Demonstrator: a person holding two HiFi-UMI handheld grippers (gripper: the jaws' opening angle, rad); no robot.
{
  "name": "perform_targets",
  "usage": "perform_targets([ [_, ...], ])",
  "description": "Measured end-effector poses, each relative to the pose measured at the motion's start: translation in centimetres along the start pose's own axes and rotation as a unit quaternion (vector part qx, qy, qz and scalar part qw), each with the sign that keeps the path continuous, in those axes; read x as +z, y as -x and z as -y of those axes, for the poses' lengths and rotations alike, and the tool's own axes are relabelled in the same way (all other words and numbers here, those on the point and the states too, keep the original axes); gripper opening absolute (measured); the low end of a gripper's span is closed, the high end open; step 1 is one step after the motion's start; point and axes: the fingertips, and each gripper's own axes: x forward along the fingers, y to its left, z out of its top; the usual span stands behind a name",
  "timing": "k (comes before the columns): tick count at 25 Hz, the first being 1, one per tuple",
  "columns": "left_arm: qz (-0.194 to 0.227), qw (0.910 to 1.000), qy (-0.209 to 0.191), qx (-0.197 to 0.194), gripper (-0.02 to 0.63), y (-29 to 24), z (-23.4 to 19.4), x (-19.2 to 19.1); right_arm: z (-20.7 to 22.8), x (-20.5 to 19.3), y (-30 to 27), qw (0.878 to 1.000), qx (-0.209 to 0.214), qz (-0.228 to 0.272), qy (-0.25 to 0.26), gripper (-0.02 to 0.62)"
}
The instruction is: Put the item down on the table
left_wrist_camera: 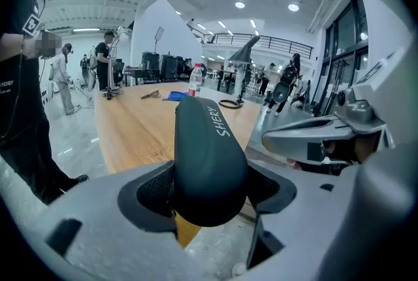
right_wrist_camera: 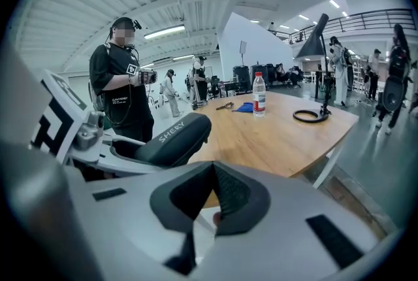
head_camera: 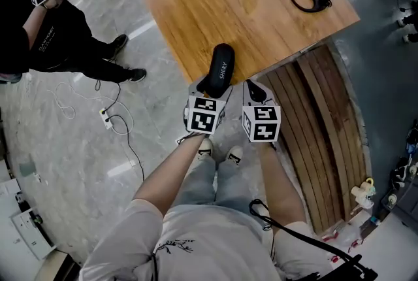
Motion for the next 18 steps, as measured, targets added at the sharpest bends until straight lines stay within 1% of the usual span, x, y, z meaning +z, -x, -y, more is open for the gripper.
perform_targets([
  [5,-0.025,0.9996,0.004,0.007,0.319,-2.9,-1.4,-1.0,0.6,-1.3,-2.7,1.0,-0.001,-0.012,-0.001,0.002],
  [10,-0.032,0.9994,-0.001,0.016,0.319,-5.1,-2.0,-1.9,0.9,-3.1,-3.7,1.0,-0.003,-0.028,-0.005,0.002],
  [14,-0.05,0.9986,-0.002,0.016,0.319,-6.0,-2.1,-2.5,1.1,-3.0,-4.2,1.0,0.002,-0.027,0.0,0.002],
  [18,-0.053,0.9985,-0.008,0.013,0.319,-6.8,-2.3,-2.6,1.1,-2.9,-4.7,1.0,0.003,-0.028,0.0,0.002],
])
